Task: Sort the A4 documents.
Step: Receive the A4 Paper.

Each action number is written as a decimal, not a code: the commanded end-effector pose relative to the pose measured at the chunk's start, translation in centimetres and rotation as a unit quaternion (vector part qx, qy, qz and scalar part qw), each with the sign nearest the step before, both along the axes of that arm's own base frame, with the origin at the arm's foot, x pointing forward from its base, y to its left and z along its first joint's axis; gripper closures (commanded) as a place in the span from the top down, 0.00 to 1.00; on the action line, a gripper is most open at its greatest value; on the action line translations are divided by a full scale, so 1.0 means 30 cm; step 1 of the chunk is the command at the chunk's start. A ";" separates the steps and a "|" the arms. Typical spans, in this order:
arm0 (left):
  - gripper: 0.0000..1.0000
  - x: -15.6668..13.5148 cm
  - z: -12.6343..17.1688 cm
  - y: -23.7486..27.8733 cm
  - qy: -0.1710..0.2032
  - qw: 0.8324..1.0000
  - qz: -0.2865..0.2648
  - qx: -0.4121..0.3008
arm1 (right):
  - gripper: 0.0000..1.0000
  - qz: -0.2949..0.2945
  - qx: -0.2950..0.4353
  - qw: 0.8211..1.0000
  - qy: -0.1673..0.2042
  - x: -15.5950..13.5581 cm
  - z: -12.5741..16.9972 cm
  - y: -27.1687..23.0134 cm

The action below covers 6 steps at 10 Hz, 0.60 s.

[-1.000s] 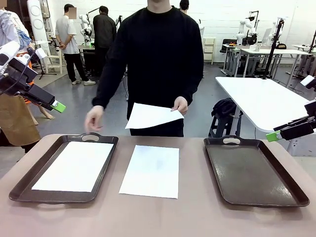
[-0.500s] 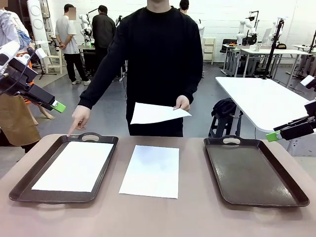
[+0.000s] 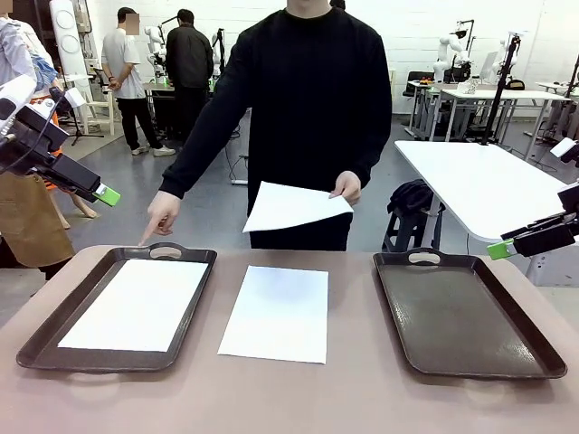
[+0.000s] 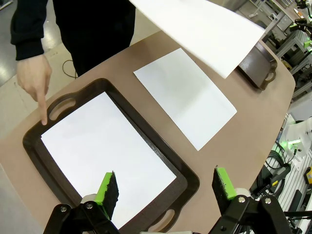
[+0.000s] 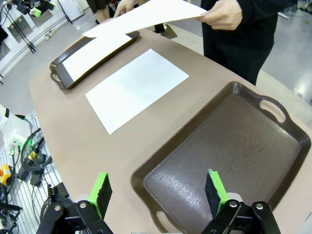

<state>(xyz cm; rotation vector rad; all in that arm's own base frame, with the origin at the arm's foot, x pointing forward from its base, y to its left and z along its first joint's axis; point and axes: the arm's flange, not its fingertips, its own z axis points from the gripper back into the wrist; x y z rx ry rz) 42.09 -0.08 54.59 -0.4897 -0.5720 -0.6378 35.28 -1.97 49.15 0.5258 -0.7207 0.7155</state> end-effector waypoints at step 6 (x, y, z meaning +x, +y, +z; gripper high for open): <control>1.00 0.278 -0.144 -0.205 0.191 0.964 0.024 -0.181 | 1.00 0.007 0.008 1.000 -0.006 0.012 -0.004 -0.002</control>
